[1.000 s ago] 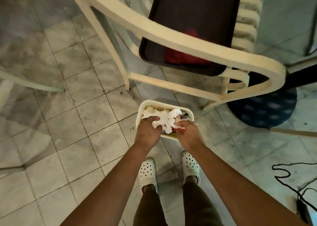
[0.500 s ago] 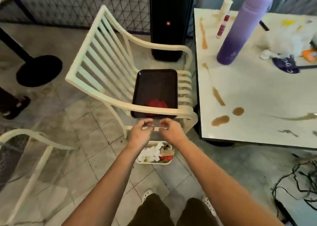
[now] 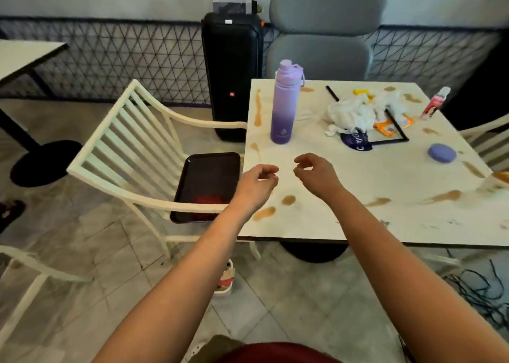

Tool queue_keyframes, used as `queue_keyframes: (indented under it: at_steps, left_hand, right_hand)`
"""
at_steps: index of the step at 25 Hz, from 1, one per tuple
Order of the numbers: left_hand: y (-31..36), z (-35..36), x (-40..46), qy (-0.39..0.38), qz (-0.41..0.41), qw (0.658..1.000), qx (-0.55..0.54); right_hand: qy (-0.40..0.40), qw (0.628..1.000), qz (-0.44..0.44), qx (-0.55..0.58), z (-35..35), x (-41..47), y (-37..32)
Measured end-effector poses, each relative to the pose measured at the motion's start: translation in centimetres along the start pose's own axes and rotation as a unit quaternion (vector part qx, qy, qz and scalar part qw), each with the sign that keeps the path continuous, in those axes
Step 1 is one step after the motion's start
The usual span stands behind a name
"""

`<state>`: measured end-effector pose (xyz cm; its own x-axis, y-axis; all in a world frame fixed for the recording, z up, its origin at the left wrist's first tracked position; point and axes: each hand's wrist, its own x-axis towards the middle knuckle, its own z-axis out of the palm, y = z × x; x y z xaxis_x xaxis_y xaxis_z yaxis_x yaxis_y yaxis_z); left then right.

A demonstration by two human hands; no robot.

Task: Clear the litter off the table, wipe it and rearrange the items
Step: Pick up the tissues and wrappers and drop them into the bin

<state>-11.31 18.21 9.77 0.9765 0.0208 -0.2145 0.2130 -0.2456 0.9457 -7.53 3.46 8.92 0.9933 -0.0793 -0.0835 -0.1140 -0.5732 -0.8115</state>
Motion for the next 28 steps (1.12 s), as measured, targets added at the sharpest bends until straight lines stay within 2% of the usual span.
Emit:
queue_keyframes:
  at_steps: [4, 8, 14, 19, 24, 28]
  left_hand:
    - [2.6, 7.0, -0.8, -0.006, 0.026, 0.999, 0.018]
    - [2.8, 10.3, -0.2, -0.017, 0.026, 0.998, 0.049]
    - [4.1, 12.5, 4.9, -0.017, 0.042, 0.996, 0.075]
    - [5.0, 13.7, 11.1, -0.048, 0.039, 0.993, 0.096]
    - [6.2, 14.7, 16.9, -0.071, 0.074, 0.978, 0.182]
    - [6.1, 16.1, 20.3, -0.074, 0.094, 0.964, 0.238]
  right_hand:
    - [0.019, 0.999, 0.026, -0.021, -7.6, 0.3, 4.7]
    - [0.017, 0.999, 0.044, -0.01, -10.8, 0.8, 8.0]
    - [0.036, 0.996, 0.076, -0.002, -12.9, 4.0, 10.9]
    - [0.064, 0.992, 0.106, -0.03, -14.1, 8.2, 12.1]
    - [0.087, 0.986, 0.132, -0.053, -15.4, 11.6, 13.6]
    - [0.07, 0.983, 0.144, -0.085, -16.0, 14.2, 15.9]
